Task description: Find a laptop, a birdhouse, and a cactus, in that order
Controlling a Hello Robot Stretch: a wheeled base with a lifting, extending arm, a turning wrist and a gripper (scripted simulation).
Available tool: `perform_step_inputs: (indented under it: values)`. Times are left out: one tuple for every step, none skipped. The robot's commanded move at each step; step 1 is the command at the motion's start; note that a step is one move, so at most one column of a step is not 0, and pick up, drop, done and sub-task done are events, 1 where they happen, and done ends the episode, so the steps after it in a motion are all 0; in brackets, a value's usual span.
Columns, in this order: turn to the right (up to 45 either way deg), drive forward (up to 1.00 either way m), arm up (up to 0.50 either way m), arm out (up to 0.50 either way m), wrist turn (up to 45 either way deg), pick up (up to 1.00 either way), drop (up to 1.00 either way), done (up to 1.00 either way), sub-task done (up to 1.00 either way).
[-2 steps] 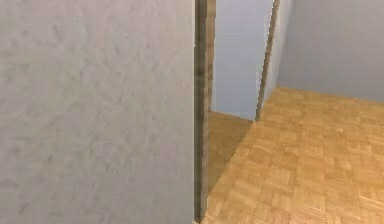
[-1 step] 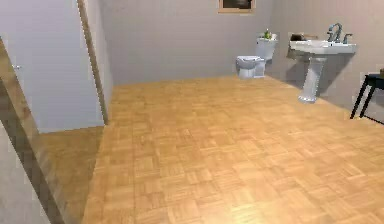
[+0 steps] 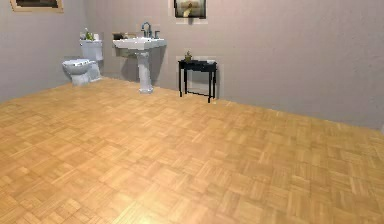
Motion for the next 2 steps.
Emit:
perform_step_inputs:
  values:
    - [27.0,0.0,0.0,0.0,0.0,0.0,0.0,0.0,0.0]
    - [0.0,0.05,0.0,0.0,0.0,0.0,0.0,0.0,0.0]
